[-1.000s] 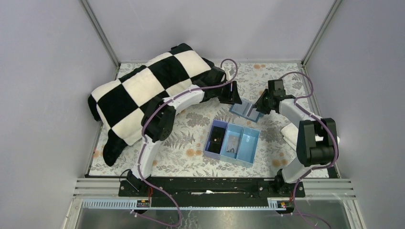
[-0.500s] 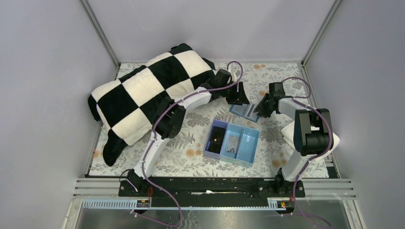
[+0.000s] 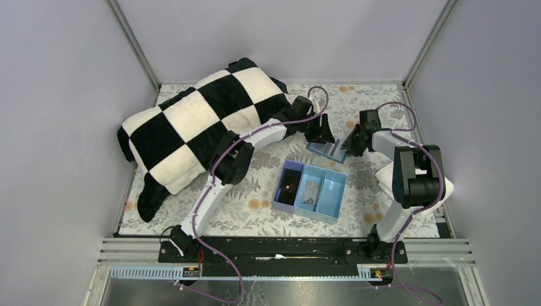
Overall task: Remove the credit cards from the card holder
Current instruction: Remove the credit card from the card holder.
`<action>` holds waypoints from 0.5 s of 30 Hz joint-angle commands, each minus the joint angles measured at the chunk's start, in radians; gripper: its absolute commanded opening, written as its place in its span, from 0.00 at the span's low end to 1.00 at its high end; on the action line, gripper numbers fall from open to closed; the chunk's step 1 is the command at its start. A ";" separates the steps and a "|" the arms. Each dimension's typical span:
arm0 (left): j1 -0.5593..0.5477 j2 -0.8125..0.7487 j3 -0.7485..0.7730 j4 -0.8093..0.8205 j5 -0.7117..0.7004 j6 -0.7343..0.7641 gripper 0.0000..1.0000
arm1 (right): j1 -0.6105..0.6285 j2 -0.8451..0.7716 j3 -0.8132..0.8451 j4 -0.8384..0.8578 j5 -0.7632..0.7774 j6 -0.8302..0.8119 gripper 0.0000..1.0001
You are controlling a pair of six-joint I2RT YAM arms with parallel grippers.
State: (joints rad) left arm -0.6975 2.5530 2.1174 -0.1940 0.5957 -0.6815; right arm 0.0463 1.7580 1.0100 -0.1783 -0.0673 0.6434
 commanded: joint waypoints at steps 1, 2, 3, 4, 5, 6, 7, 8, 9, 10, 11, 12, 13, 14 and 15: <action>-0.004 0.003 0.051 -0.017 0.003 0.046 0.56 | -0.003 -0.037 -0.016 0.016 0.058 -0.018 0.35; -0.004 0.004 0.049 -0.022 -0.001 0.049 0.56 | -0.002 -0.040 -0.020 0.017 0.060 -0.020 0.35; -0.004 0.004 0.047 -0.024 -0.003 0.052 0.56 | -0.002 -0.038 -0.022 0.019 0.057 -0.022 0.35; -0.003 0.005 0.047 -0.027 -0.005 0.054 0.56 | -0.003 -0.034 -0.022 0.016 0.055 -0.025 0.35; -0.003 0.008 0.047 -0.027 -0.004 0.054 0.56 | -0.003 -0.028 -0.021 0.018 0.050 -0.026 0.35; -0.003 0.012 0.048 -0.030 -0.005 0.054 0.55 | -0.002 -0.021 -0.021 0.017 0.046 -0.026 0.35; -0.003 0.014 0.048 -0.033 -0.005 0.055 0.55 | -0.002 -0.016 -0.019 0.017 0.042 -0.026 0.35; -0.003 0.016 0.048 -0.037 -0.006 0.054 0.55 | -0.002 -0.011 -0.020 0.020 0.037 -0.027 0.35; -0.003 0.017 0.047 -0.039 -0.007 0.056 0.55 | -0.003 -0.007 -0.019 0.021 0.032 -0.026 0.35; -0.001 0.016 0.044 -0.040 -0.006 0.056 0.54 | -0.003 -0.005 -0.021 0.024 0.026 -0.026 0.35; -0.002 0.016 0.042 -0.040 -0.005 0.057 0.54 | -0.003 -0.007 -0.026 0.033 0.019 -0.027 0.34; -0.002 0.015 0.039 -0.041 -0.006 0.059 0.54 | -0.002 -0.012 -0.033 0.048 0.006 -0.026 0.33; -0.002 0.013 0.037 -0.040 -0.007 0.060 0.54 | -0.002 -0.019 -0.042 0.066 -0.010 -0.023 0.32; -0.002 0.011 0.034 -0.040 -0.009 0.062 0.54 | -0.003 -0.028 -0.051 0.089 -0.025 -0.019 0.31; -0.001 0.009 0.032 -0.040 -0.011 0.063 0.53 | -0.002 -0.039 -0.061 0.111 -0.042 -0.014 0.31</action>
State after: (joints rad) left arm -0.6979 2.5557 2.1208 -0.2428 0.5945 -0.6441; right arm 0.0456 1.7554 0.9844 -0.1425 -0.0559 0.6323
